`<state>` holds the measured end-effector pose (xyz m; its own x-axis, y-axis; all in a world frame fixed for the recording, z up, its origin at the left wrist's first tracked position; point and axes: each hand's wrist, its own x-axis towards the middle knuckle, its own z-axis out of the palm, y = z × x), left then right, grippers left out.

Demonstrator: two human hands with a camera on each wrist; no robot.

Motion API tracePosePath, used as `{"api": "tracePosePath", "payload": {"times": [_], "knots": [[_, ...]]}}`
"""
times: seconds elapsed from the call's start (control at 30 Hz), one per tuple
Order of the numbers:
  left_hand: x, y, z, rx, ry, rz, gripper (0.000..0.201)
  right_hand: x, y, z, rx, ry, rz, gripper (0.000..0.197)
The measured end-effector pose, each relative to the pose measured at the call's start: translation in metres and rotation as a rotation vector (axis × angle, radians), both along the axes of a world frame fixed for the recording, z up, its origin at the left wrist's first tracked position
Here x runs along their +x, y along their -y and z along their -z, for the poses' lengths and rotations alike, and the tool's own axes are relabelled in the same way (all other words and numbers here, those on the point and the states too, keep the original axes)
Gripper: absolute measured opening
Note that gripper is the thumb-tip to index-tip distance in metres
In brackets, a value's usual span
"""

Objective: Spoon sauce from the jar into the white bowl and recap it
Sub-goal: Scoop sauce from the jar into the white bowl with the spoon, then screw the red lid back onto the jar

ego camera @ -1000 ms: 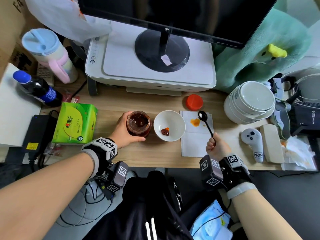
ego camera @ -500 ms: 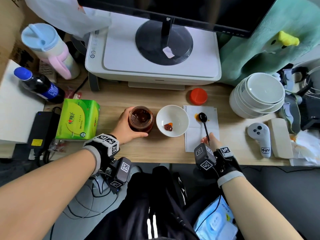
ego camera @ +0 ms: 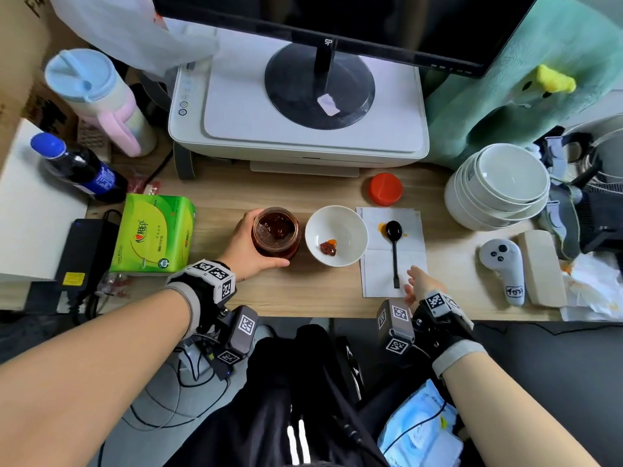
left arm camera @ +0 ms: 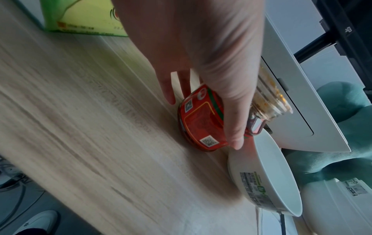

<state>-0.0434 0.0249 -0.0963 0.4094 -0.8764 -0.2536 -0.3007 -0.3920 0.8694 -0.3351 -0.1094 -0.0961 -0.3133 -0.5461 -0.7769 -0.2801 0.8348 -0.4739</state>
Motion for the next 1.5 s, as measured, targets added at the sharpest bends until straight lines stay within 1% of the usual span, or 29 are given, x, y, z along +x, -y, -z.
{"api": "tracePosePath", "payload": {"times": [0.07, 0.13, 0.23, 0.3, 0.33, 0.37, 0.43, 0.53, 0.57, 0.6, 0.7, 0.73, 0.77, 0.87, 1.0, 1.1, 1.17, 1.2, 1.23, 1.3, 1.33, 1.37, 1.43, 1.5], "knots": [[0.001, 0.0, 0.0, 0.015, -0.012, 0.013, 0.098, 0.004, 0.004, -0.006, -0.052, 0.041, 0.056, 0.027], [0.003, 0.002, 0.0, 0.039, -0.02, 0.023, 0.098, 0.01, 0.011, -0.013, -0.087, 0.076, 0.058, 0.023], [0.007, 0.004, -0.001, 0.062, -0.028, 0.031, 0.098, 0.021, 0.024, -0.024, -0.092, 0.107, -0.05, 0.019], [0.009, 0.008, -0.003, 0.076, -0.033, 0.032, 0.098, 0.03, 0.037, -0.031, -0.115, 0.075, -0.147, 0.013], [0.011, 0.01, -0.003, 0.082, -0.035, 0.032, 0.098, 0.036, 0.044, -0.035, -0.141, 0.048, -0.205, 0.009], [0.012, 0.013, -0.005, 0.09, -0.039, 0.036, 0.098, 0.041, 0.052, -0.039, -0.173, 0.014, -0.275, 0.012], [0.014, 0.018, -0.005, 0.104, -0.046, 0.052, 0.098, 0.052, 0.066, -0.042, -0.237, -0.111, -0.468, 0.022], [0.016, 0.018, -0.001, 0.106, -0.049, 0.067, 0.1, 0.07, 0.087, -0.043, -0.284, -0.343, -0.846, 0.032], [0.017, 0.017, 0.0, 0.107, -0.054, 0.063, 0.1, 0.076, 0.095, -0.039, -0.299, -0.4, -0.941, 0.037], [0.017, 0.015, 0.0, 0.105, -0.06, 0.064, 0.1, 0.08, 0.1, -0.036, -0.309, -0.45, -0.994, 0.045], [0.017, 0.014, 0.001, 0.104, -0.082, 0.045, 0.1, 0.091, 0.113, -0.026, -0.334, -0.477, -1.07, 0.073], [0.017, 0.014, 0.0, 0.104, -0.091, 0.044, 0.1, 0.093, 0.116, -0.023, -0.345, -0.473, -1.11, 0.079], [0.017, 0.015, -0.002, 0.106, -0.097, 0.051, 0.1, 0.093, 0.118, -0.022, -0.377, -0.476, -1.156, 0.081], [0.016, 0.017, -0.004, 0.118, -0.11, 0.053, 0.101, 0.097, 0.126, -0.019, -0.418, -0.504, -1.244, 0.074], [0.017, 0.016, -0.002, 0.12, -0.129, 0.047, 0.102, 0.098, 0.127, -0.018, -0.443, -0.535, -1.236, 0.072], [0.017, 0.015, 0.0, 0.109, -0.139, 0.044, 0.104, 0.092, 0.12, -0.029, -0.449, -0.536, -1.187, 0.077], [0.016, 0.015, 0.0, 0.103, -0.147, 0.032, 0.103, 0.087, 0.112, -0.04, -0.443, -0.507, -1.132, 0.078], [0.016, 0.014, 0.001, 0.1, -0.152, 0.03, 0.103, 0.084, 0.104, -0.045, -0.451, -0.465, -1.11, 0.076], [0.015, 0.014, 0.001, 0.091, -0.152, 0.027, 0.102, 0.081, 0.096, -0.049, -0.477, -0.39, -1.086, 0.075], [0.014, 0.013, 0.001, 0.079, -0.153, 0.016, 0.102, 0.083, 0.076, -0.061, -0.549, -0.16, -1.053, 0.075], [0.014, 0.012, 0.001, 0.069, -0.159, 0.011, 0.101, 0.087, 0.065, -0.069, -0.566, -0.042, -1.067, 0.076], [0.013, 0.012, 0.002, 0.059, -0.168, 0.015, 0.101, 0.094, 0.054, -0.078, -0.563, 0.051, -1.109, 0.076], [0.012, 0.011, 0.002, 0.043, -0.177, 0.034, 0.102, 0.114, 0.034, -0.092, -0.533, 0.162, -1.248, 0.079], [0.011, 0.01, 0.002, 0.028, -0.197, 0.054, 0.105, 0.134, 0.018, -0.098, -0.528, 0.187, -1.406, 0.083]]}}
